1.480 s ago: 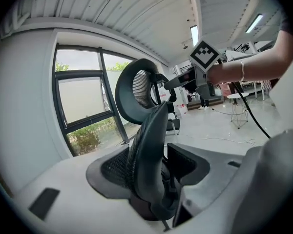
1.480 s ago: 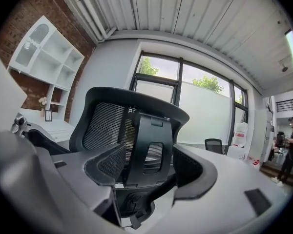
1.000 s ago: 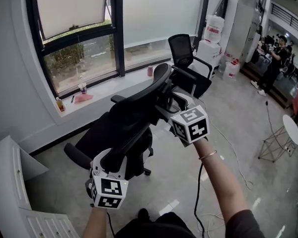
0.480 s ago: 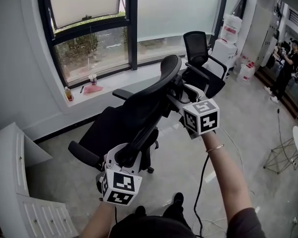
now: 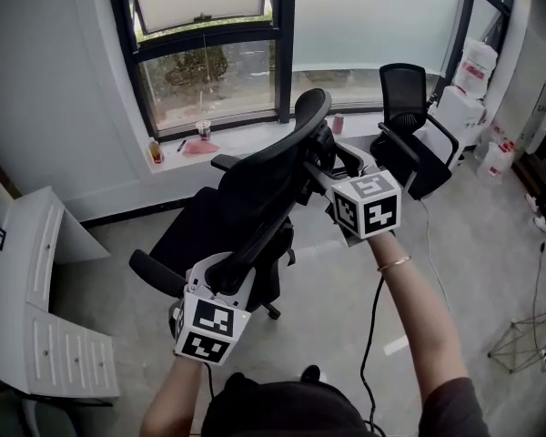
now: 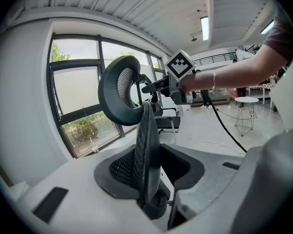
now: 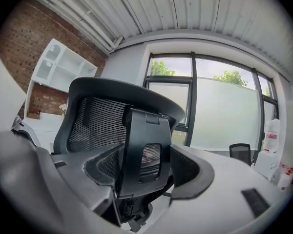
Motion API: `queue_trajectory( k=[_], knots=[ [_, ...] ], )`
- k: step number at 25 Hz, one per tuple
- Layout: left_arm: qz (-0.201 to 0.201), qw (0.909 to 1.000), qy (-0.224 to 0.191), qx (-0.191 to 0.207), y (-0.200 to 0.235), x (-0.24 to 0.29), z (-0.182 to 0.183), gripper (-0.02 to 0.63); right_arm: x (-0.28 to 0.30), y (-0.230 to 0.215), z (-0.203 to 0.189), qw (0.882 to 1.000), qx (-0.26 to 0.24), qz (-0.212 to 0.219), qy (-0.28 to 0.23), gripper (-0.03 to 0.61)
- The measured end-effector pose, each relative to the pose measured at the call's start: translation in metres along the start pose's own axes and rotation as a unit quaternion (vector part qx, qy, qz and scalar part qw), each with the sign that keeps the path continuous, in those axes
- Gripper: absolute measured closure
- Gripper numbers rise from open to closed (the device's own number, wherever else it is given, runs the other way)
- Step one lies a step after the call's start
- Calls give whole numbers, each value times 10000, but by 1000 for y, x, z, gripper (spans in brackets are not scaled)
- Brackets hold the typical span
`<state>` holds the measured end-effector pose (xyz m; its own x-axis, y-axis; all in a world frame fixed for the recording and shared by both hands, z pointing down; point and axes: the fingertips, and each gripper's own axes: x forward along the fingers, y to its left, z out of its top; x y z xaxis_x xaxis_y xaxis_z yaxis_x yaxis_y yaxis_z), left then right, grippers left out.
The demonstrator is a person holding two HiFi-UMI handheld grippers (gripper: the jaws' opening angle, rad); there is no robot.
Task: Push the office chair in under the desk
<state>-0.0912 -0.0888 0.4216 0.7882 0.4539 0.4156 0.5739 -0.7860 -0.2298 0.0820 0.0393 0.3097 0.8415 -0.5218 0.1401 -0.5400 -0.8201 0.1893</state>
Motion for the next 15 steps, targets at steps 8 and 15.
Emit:
queue_trajectory(
  k=[8,15],
  knots=[
    [702,9961,355,-387,-13,33,24,460,23,-35,-6,9981,-97,597,-108,296],
    [981,9916,525,-655,-19,70,38,460,55,-63,-9,9956,-83,925,-151,304]
  ],
)
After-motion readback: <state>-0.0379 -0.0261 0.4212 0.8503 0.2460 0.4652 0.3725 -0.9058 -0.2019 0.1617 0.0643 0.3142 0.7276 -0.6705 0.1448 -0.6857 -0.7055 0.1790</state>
